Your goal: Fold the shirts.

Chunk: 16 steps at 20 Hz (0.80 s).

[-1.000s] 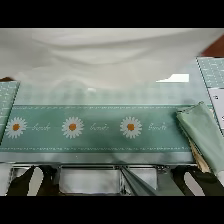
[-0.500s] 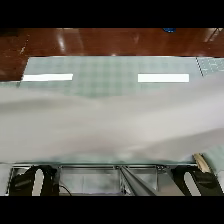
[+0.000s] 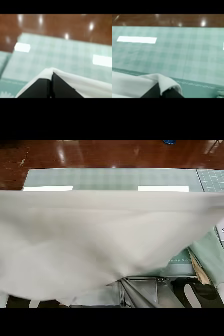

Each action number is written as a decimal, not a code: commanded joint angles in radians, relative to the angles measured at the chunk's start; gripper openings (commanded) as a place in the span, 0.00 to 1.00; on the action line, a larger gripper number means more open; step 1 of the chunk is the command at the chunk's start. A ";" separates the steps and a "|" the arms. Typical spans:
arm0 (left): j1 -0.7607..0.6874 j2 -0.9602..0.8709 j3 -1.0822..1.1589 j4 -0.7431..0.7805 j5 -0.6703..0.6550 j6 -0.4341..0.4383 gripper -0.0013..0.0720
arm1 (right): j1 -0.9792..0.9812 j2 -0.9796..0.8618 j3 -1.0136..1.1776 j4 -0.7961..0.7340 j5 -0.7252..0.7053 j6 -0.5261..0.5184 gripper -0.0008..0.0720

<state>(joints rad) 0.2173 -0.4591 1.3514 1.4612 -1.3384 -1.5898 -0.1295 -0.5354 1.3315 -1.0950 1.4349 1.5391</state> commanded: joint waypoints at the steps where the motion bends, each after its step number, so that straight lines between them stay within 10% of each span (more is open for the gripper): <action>1: -0.005 -0.197 -0.135 -0.097 0.122 0.012 0.04 | 0.000 -0.146 -0.168 0.068 -0.154 -0.089 0.04; 10: -0.046 -0.931 0.005 -0.199 0.388 0.002 0.04 | 0.000 -0.895 -0.033 0.248 -0.522 -0.274 0.04; 16: -0.068 -1.141 0.077 -0.228 0.385 -0.104 0.04 | 0.000 -1.255 0.263 0.259 -0.403 -0.234 0.04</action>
<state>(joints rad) 0.1570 -1.5162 1.4036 1.2598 -0.9569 -1.6623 -0.1295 -1.6432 1.4841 -0.8536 0.9760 1.2915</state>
